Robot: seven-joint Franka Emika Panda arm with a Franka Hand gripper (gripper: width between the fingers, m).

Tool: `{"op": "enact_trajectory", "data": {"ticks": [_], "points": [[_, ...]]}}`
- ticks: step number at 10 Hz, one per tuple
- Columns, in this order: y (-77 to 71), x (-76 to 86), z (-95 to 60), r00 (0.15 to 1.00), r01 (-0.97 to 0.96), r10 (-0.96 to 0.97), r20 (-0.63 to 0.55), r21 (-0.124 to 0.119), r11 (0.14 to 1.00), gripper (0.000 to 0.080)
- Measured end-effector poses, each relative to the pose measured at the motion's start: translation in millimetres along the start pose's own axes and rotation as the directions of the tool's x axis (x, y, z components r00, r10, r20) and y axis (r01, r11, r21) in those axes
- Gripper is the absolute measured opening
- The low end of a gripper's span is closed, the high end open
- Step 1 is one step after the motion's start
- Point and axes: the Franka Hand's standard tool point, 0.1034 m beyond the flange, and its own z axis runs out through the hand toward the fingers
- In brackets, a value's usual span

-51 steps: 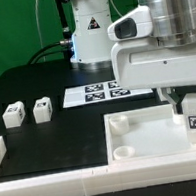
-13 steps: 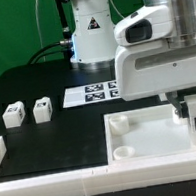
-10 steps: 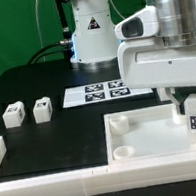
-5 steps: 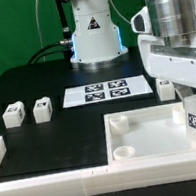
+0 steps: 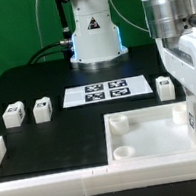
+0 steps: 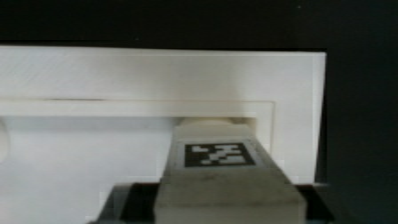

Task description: Assemble one leg

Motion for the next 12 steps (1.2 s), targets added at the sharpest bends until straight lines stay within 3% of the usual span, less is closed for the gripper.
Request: {"op": "enact_trajectory", "data": {"ticks": [1, 3, 5, 6, 9, 11, 12], "points": [[0.2, -0.4, 0.2, 1.000, 0.002, -0.002, 0.000, 0.000, 1.000, 0.0292], [0.3, -0.6, 0.3, 0.997, 0.075, -0.075, 0.000, -0.001, 0.997, 0.0599], [0.4, -0.6, 0.4, 0.986, 0.167, -0.167, 0.000, -0.002, 0.986, 0.0640], [0.0, -0.8, -0.3, 0.950, 0.313, -0.313, 0.002, -0.010, 0.950, 0.0640], [-5.5, -0.1, -1.7, 0.765, 0.644, -0.644, 0.004, -0.013, 0.765, 0.0648], [-5.6, 2.6, -0.3, 0.560, 0.828, -0.828, 0.005, -0.023, 0.560, 0.0648], [-5.4, 1.1, 0.1, 0.448, 0.893, -0.894, -0.002, -0.043, 0.448, 0.0648]]}}
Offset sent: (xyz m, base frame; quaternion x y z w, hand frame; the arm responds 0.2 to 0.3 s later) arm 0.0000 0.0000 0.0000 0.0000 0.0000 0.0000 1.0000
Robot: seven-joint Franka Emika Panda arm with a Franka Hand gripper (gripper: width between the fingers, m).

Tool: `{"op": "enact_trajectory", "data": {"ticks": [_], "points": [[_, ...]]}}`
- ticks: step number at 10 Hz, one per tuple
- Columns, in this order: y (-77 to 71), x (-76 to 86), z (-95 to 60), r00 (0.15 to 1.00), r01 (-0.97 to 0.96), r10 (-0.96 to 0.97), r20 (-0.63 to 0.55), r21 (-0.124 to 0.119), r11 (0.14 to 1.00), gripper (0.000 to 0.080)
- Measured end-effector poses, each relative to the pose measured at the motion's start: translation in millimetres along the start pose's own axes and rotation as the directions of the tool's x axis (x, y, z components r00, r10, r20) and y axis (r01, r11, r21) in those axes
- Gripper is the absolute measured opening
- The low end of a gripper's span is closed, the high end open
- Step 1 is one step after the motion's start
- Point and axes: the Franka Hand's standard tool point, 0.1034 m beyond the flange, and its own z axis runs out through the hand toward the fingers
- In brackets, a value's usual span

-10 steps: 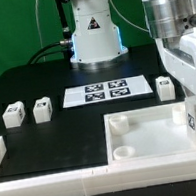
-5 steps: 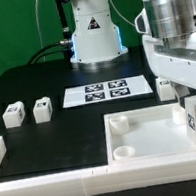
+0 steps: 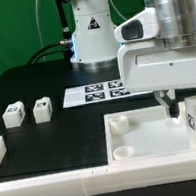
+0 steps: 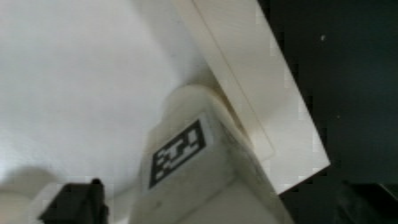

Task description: Assemble one leg

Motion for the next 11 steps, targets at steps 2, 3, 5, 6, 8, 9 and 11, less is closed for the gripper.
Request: {"op": "enact_trajectory", "data": {"ticks": [2, 3, 5, 6, 8, 9, 11], "points": [[2.0, 1.1, 2.2, 0.957, 0.290, -0.291, -0.008, -0.037, 0.956, 0.0648], [3.5, 1.9, 2.5, 0.909, 0.415, -0.416, -0.003, -0.047, 0.909, 0.0648], [4.2, 2.3, 2.6, 0.876, 0.481, -0.482, 0.000, -0.049, 0.875, 0.0648], [4.3, 2.3, 2.6, 0.877, 0.480, -0.480, 0.000, -0.049, 0.876, 0.0648], [4.3, 2.2, 2.6, 0.877, 0.480, -0.480, 0.000, -0.049, 0.876, 0.0483], [4.3, 2.2, 2.7, 0.877, 0.480, -0.480, 0.000, -0.049, 0.876, 0.0483], [4.4, 2.1, 2.7, 0.877, 0.480, -0.480, 0.001, -0.049, 0.876, 0.0291]]}}
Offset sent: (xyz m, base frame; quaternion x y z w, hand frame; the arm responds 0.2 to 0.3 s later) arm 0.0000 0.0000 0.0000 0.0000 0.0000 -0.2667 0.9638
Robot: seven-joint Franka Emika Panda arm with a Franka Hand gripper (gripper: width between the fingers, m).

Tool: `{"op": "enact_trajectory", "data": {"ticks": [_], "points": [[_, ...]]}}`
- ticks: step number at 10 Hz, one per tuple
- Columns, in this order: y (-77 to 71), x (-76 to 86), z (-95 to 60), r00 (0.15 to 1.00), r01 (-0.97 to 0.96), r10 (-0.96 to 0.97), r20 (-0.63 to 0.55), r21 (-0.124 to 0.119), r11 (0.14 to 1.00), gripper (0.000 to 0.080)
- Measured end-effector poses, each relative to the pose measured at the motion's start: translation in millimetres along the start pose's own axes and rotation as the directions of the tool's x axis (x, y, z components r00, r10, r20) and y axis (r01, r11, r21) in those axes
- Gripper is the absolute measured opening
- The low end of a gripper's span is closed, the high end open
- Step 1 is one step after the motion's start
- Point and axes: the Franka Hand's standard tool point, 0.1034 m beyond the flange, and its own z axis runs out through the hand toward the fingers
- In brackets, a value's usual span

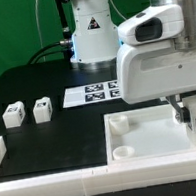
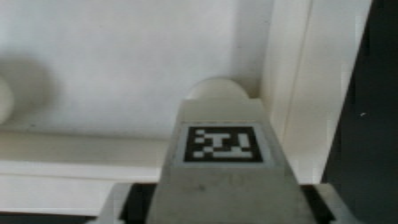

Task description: Assemble one leg

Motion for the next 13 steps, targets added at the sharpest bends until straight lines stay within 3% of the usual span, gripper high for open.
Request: {"op": "enact_trajectory", "data": {"ticks": [4, 7, 9, 13], "points": [[0.5, 0.1, 0.0, 0.995, -0.096, 0.096, -0.001, 0.004, 0.995, 0.0292], [3.1, -0.1, 0.1, 0.865, -0.502, 0.502, 0.011, 0.019, 0.865, 0.0292], [2.1, -1.4, 0.7, 0.675, -0.738, 0.738, 0.023, 0.019, 0.675, 0.0292], [-0.9, -3.5, 1.0, 0.261, -0.965, 0.965, 0.034, 0.007, 0.261, 0.0292]]}}
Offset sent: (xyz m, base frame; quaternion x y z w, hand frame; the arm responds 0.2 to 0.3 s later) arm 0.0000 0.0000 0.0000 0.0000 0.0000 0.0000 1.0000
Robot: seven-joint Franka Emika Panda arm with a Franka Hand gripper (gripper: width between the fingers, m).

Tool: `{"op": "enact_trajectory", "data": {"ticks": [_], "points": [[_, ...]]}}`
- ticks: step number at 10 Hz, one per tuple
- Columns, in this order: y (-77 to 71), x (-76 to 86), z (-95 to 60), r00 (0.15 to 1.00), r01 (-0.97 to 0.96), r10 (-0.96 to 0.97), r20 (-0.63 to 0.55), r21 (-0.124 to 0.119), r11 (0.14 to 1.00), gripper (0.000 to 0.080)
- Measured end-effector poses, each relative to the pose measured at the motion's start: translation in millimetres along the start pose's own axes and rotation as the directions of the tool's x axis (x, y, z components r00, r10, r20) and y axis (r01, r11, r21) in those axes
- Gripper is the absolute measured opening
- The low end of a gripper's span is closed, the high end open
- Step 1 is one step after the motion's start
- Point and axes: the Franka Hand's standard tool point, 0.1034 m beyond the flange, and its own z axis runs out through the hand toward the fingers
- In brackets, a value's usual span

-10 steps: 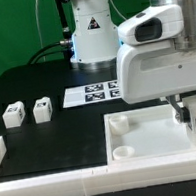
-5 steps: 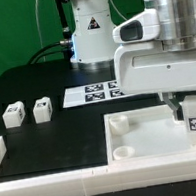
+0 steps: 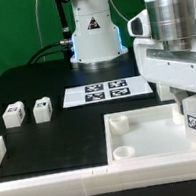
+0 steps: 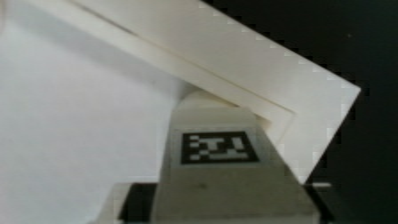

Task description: Assemble one leg

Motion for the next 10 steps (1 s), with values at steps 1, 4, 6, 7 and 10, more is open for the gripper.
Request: {"op": "enact_trajectory", "data": {"ticks": [1, 4, 6, 7, 10], "points": [[0.0, -1.6, 0.1, 0.989, -0.149, 0.149, 0.006, 0.002, 0.989, 0.0292], [0.0, -2.0, 0.3, 0.921, -0.390, 0.390, 0.017, 0.001, 0.921, 0.0292], [0.0, -1.4, 0.3, 0.894, -0.448, 0.447, 0.021, 0.000, 0.894, 0.0295], [0.1, -1.6, 0.5, 0.897, -0.442, 0.442, 0.021, 0.000, 0.897, 0.0295], [0.1, -2.1, 0.6, 0.925, -0.380, 0.380, 0.021, 0.001, 0.925, 0.0624]]}}
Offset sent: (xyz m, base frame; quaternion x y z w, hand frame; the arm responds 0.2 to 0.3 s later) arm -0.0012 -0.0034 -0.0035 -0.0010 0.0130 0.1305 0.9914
